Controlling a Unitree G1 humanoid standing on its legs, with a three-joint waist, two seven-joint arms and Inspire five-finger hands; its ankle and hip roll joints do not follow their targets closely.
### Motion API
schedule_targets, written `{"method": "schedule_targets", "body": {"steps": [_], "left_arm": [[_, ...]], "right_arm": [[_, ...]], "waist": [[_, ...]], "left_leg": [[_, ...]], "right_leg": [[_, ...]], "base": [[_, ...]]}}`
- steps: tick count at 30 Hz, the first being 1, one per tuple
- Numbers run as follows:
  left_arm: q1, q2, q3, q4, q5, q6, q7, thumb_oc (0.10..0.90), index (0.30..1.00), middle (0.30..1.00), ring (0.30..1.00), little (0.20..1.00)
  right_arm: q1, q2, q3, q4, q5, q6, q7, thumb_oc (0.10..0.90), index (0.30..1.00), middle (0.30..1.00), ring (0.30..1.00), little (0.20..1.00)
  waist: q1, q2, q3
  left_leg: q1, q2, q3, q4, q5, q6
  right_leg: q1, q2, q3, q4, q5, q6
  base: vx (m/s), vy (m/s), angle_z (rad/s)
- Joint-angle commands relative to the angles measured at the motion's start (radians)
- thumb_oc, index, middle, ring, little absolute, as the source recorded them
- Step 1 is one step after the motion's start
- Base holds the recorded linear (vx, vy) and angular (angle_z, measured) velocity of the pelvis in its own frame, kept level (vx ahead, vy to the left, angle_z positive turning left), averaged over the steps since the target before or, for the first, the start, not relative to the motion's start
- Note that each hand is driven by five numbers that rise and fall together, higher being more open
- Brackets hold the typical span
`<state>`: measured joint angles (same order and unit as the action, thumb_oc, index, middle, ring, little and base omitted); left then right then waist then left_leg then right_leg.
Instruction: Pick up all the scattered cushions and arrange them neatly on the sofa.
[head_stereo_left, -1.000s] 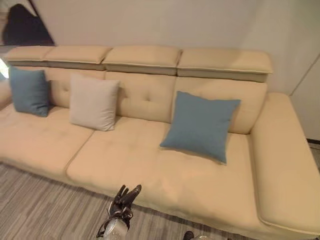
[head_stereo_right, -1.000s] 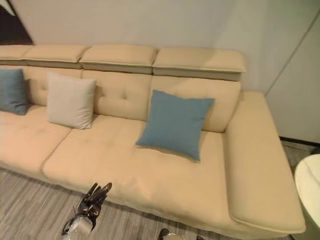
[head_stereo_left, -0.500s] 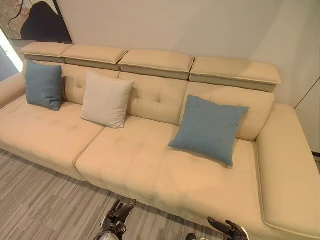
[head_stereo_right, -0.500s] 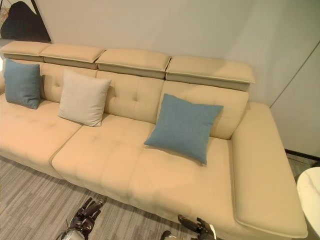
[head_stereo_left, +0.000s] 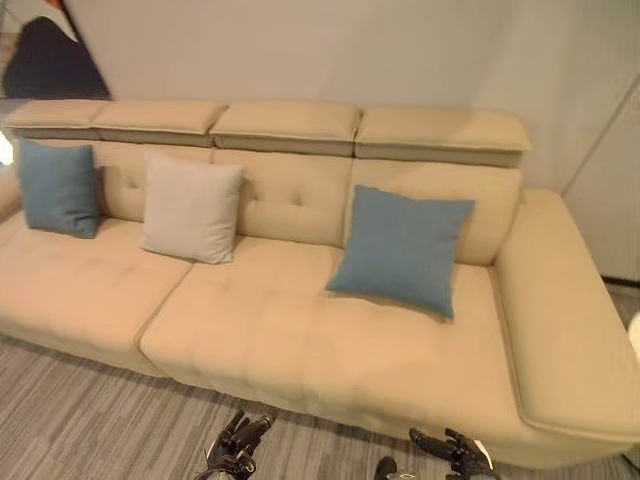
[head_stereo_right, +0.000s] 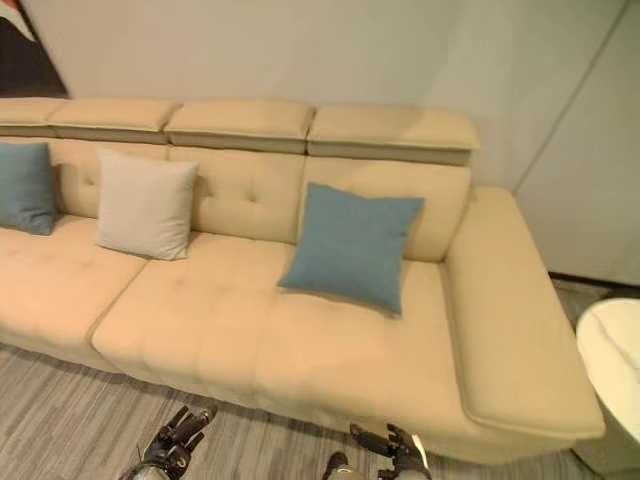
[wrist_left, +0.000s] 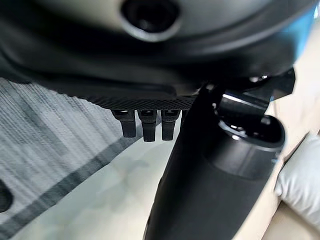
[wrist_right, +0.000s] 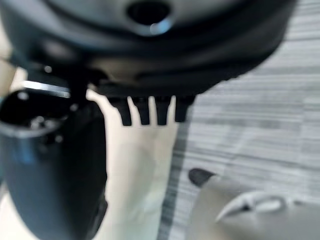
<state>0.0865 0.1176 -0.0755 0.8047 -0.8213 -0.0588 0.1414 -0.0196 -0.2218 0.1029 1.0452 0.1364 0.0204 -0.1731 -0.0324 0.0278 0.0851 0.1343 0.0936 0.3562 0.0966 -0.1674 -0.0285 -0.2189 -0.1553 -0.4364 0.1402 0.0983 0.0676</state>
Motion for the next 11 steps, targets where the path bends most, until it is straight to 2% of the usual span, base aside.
{"method": "schedule_targets", "body": {"steps": [1, 2, 3, 4, 7, 9, 11], "left_arm": [[-0.040, 0.032, -0.001, -0.130, 0.027, -0.068, 0.000, 0.800, 0.900, 0.900, 0.900, 0.900], [-0.040, 0.030, 0.005, -0.134, 0.024, -0.069, 0.001, 0.800, 0.900, 0.900, 0.900, 0.900], [-0.038, 0.028, 0.015, -0.140, 0.016, -0.075, 0.005, 0.800, 0.900, 0.900, 0.900, 0.900], [-0.037, 0.027, 0.022, -0.142, 0.012, -0.076, 0.004, 0.800, 0.900, 0.900, 0.900, 0.900], [-0.032, 0.012, 0.043, -0.124, 0.013, -0.079, 0.005, 0.800, 0.900, 0.900, 0.900, 0.900], [-0.040, 0.005, 0.065, -0.094, 0.004, -0.081, 0.005, 0.800, 0.900, 0.900, 0.900, 0.900], [-0.035, 0.002, 0.071, -0.090, 0.003, -0.078, -0.003, 0.800, 0.900, 0.900, 0.900, 0.900]], "right_arm": [[-0.004, -0.002, 0.017, 0.013, -0.036, -0.012, -0.004, 0.800, 0.900, 0.900, 0.900, 0.900], [-0.002, 0.001, 0.022, 0.017, -0.038, -0.013, -0.004, 0.800, 0.900, 0.900, 0.900, 0.900], [0.004, 0.001, 0.032, 0.011, -0.047, -0.011, -0.002, 0.800, 0.900, 0.900, 0.900, 0.900], [0.006, -0.002, 0.036, 0.008, -0.051, -0.012, 0.000, 0.800, 0.900, 0.900, 0.900, 0.900], [0.000, -0.008, 0.044, 0.018, -0.051, -0.015, 0.005, 0.800, 0.900, 0.900, 0.900, 0.900], [-0.013, -0.028, 0.033, 0.004, -0.037, -0.026, -0.001, 0.800, 0.900, 0.900, 0.900, 0.900], [-0.008, -0.030, 0.030, 0.001, -0.028, -0.031, -0.004, 0.800, 0.900, 0.900, 0.900, 0.900]], "waist": [[0.034, -0.008, -0.001], [0.041, -0.013, -0.011], [0.050, -0.017, -0.024], [0.055, -0.017, -0.033], [0.061, -0.007, -0.066], [0.061, -0.001, -0.069], [0.061, -0.003, -0.066]], "left_leg": [[-0.086, -0.014, 0.011, -0.013, 0.058, 0.038], [-0.092, -0.010, 0.017, -0.016, 0.069, 0.029], [-0.081, -0.010, 0.017, -0.019, 0.055, 0.016], [-0.082, -0.009, 0.025, -0.025, 0.059, 0.013], [-0.075, -0.003, 0.042, -0.076, 0.085, -0.005], [-0.076, 0.019, 0.063, -0.102, 0.140, -0.024], [-0.069, 0.030, 0.059, -0.113, 0.155, -0.032]], "right_leg": [[0.221, -0.080, -0.058, 0.193, -0.180, 0.061], [0.237, -0.065, -0.059, 0.146, -0.196, 0.059], [0.253, -0.059, -0.039, 0.097, -0.220, 0.065], [0.259, -0.051, -0.030, 0.056, -0.220, 0.063], [0.306, -0.017, -0.017, -0.091, -0.195, 0.072], [0.339, 0.006, -0.034, -0.163, -0.163, 0.062], [0.354, 0.016, -0.039, -0.185, -0.158, 0.059]], "base": [[-0.15, -0.065, -0.56], [-0.06, -0.132, -0.70], [-0.02, -0.111, -0.84], [0.00, -0.127, -0.86], [-0.03, -0.106, -0.55], [-0.08, -0.114, -0.58], [-0.02, -0.092, -0.16]]}}
